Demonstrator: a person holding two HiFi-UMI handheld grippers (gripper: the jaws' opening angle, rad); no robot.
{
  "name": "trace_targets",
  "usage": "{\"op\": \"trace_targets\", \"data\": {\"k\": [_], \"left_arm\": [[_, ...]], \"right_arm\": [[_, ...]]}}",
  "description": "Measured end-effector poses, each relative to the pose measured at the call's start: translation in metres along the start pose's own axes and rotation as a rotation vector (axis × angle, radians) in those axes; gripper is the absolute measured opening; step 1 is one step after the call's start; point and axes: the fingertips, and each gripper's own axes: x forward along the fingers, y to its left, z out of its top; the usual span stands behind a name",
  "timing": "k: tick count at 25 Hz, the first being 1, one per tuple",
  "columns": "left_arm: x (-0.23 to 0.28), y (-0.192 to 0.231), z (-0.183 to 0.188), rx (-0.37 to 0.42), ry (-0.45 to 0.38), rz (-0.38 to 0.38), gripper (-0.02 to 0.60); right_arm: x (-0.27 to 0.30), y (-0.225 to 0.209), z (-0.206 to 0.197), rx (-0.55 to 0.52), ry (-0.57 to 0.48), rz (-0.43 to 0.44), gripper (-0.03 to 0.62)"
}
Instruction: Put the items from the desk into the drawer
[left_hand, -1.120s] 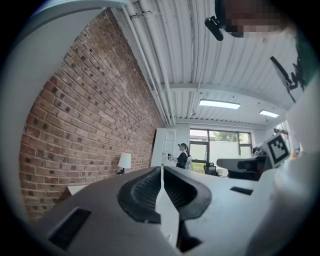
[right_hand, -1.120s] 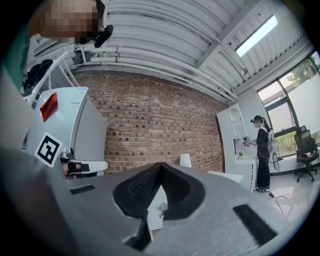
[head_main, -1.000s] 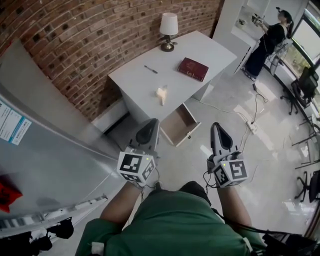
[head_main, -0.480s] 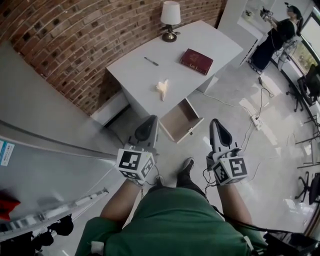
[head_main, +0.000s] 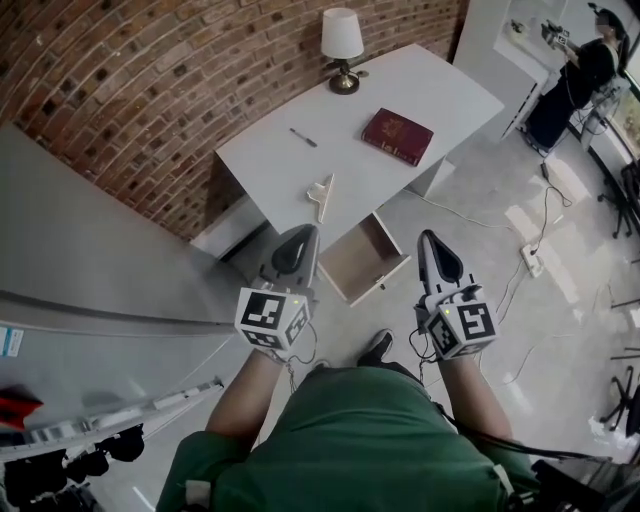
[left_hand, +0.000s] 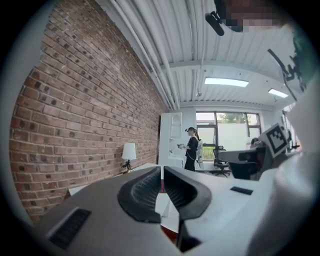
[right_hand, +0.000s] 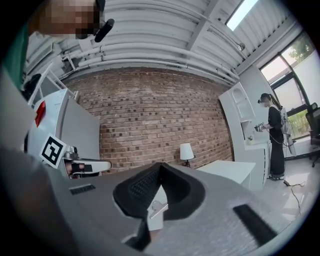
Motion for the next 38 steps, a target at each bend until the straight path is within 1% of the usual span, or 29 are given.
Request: {"op": "trace_targets", "data": {"k": [5,8,10,12,15,18,21,23,26,27,31,34,38], "left_arm": [[0.031,-0.003,-0.013,0.036,0.062,0.069,0.014],[0.043,0.0,-0.024,0.065,0.102,0.12,0.015],[0.047,0.003,-0.032,0.074,0.128,0.14,0.015],[0.05,0.006,-0.04,0.079,0.155,0.149,0.015],[0.061,0.016,-0.052,0.082,0.191,0.156,0.015],[0.073,0.034,-0.065,0.086,0.22,0.153,0.015],[0.085,0.058,-0.083,0.077,0.266,0.135,0.015],[0.097,0.072,-0.099,0.046,0.306,0.112,0.022],[0.116,0.092,-0.132,-0.035,0.387,0.068,0.092],[0.121,0.101,-0.142,-0.064,0.412,0.061,0.104],[0.14,0.133,-0.185,-0.168,0.513,0.052,0.118],[0.154,0.155,-0.219,-0.226,0.592,0.043,0.118],[0.176,0.176,-0.269,-0.328,0.682,-0.002,0.12]], "right_arm": [[0.008,-0.047,-0.003,0.032,0.01,0.022,0.003],[0.011,-0.063,-0.009,0.056,0.014,0.034,0.003],[0.014,-0.067,-0.015,0.074,0.027,0.043,0.003],[0.016,-0.068,-0.02,0.092,0.036,0.053,0.003],[0.02,-0.074,-0.022,0.091,0.047,0.048,0.003],[0.026,-0.079,-0.023,0.081,0.05,0.02,0.003],[0.031,-0.081,-0.026,0.079,0.058,-0.031,0.003],[0.032,-0.084,-0.027,0.08,0.069,-0.077,0.003],[0.031,-0.084,-0.025,0.066,0.084,-0.145,0.003],[0.033,-0.082,-0.024,0.056,0.085,-0.16,0.003],[0.041,-0.077,-0.026,0.03,0.105,-0.23,0.003],[0.044,-0.073,-0.032,0.021,0.128,-0.278,0.003],[0.047,-0.067,-0.044,0.025,0.153,-0.334,0.003]]}}
